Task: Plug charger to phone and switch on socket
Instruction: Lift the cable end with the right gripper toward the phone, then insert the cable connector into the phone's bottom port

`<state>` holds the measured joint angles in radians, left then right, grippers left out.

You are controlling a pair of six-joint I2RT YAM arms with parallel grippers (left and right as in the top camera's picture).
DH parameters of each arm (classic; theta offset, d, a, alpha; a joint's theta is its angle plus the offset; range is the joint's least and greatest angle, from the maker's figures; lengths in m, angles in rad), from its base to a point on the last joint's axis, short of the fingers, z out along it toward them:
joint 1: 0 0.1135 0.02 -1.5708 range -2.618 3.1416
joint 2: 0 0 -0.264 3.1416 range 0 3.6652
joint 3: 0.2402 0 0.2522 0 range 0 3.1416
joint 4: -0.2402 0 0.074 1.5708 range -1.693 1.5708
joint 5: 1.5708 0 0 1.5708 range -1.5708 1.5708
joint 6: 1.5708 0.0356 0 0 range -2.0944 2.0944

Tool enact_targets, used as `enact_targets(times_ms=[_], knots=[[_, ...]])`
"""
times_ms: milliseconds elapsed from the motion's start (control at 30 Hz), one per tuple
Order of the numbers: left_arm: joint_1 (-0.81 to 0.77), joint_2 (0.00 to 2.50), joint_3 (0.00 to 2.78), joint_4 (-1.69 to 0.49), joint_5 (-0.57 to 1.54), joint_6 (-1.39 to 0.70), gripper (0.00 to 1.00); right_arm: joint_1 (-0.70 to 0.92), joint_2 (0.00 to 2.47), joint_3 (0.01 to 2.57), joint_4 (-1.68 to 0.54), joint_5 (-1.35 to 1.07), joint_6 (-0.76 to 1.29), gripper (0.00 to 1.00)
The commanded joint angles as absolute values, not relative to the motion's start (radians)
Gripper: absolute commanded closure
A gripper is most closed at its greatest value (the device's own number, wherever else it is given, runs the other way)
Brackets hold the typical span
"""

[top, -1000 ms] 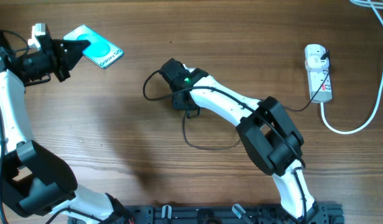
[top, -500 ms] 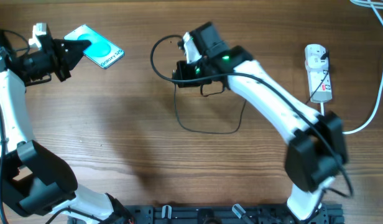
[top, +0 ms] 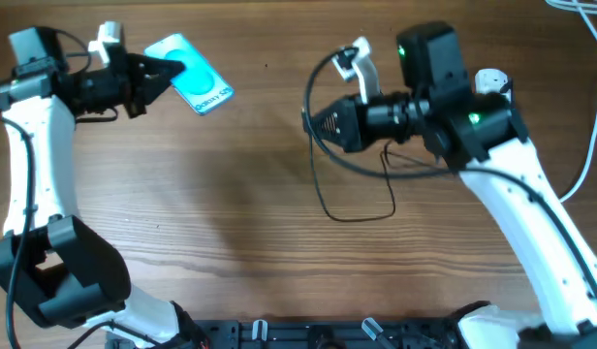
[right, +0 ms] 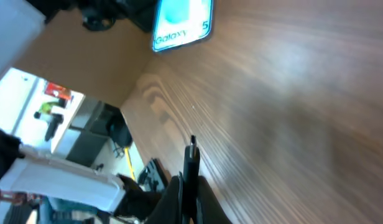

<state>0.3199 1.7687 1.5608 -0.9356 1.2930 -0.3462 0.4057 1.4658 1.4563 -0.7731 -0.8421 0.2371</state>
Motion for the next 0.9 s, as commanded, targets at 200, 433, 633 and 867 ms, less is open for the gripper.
enact_targets(times_ms=[200,433,633,867], knots=[[0.118,1.75,1.569,-0.933,1.462,-0.156,0.96,0.318,1.273,0.897,-0.152,-1.174,0.579,0.96],[-0.007,1.75,1.569,-0.932,1.485,-0.075,0.96,0.383,1.274,0.79,0.182,-1.229,0.767,0.96],[-0.027,1.75,1.569,-0.932,1.485,-0.056,0.96,0.419,1.308,0.79,0.218,-1.226,0.791,0.96],[-0.027,1.75,1.569,-0.933,1.485,-0.057,0.96,0.428,1.35,0.79,0.284,-1.206,0.823,0.96]])
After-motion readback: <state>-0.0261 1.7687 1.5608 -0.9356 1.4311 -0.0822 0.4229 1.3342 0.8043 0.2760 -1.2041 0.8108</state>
